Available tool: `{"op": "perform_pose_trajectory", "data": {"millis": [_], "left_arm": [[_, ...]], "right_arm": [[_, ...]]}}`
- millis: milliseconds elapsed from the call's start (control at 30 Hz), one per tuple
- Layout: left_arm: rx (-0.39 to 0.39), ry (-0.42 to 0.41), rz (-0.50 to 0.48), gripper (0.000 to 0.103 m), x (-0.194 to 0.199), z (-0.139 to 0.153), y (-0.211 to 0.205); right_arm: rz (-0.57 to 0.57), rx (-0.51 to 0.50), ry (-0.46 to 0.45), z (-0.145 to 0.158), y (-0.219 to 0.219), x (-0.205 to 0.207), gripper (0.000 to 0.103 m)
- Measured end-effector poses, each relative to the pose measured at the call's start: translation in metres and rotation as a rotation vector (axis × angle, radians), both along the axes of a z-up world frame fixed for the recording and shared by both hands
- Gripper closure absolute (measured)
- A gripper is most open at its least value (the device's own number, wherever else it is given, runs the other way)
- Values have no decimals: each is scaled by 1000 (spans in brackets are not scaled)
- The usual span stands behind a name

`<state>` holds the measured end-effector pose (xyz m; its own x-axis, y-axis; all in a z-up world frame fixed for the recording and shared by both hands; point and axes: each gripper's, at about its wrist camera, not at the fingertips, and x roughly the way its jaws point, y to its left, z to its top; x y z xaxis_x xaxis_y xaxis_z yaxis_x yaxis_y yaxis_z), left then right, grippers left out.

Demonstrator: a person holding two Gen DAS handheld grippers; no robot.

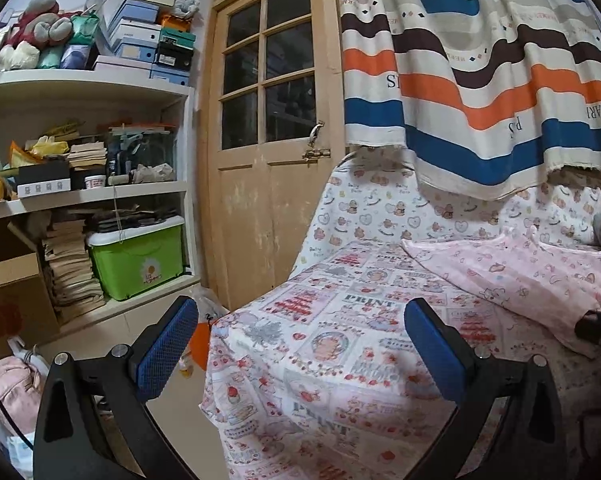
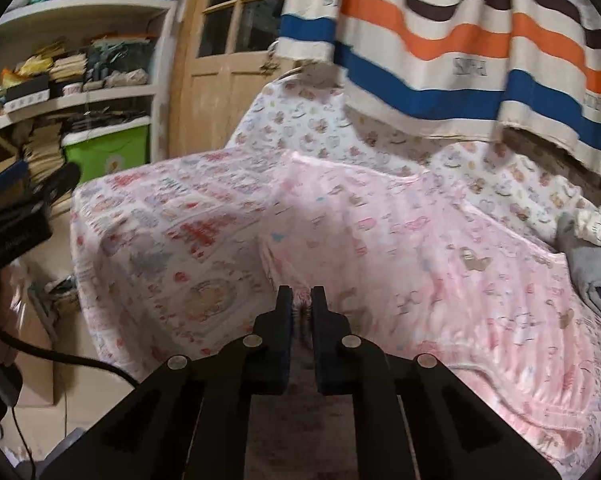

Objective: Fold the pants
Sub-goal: 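Close the right tool on the pink pants edge while the left tool closes beside it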

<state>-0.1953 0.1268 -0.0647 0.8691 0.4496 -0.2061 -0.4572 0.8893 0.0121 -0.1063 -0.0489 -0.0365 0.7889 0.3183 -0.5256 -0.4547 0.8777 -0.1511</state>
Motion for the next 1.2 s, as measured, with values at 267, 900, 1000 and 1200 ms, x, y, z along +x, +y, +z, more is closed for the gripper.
{"op": "perform_pose_trajectory", "data": {"millis": [267, 900, 1000, 1200], "left_arm": [[-100, 152, -164, 1, 104, 44, 14], [-540, 652, -440, 55, 406, 8, 63], [-541, 653, -462, 57, 410, 3, 60], [-512, 658, -483, 101, 422, -5, 47]], "right_arm": [[-2, 27, -45, 22, -7, 9, 94], [-91, 171, -141, 43, -30, 29, 94], [-93, 169, -143, 43, -31, 34, 94], [-94, 190, -138, 43, -32, 36, 94]]}}
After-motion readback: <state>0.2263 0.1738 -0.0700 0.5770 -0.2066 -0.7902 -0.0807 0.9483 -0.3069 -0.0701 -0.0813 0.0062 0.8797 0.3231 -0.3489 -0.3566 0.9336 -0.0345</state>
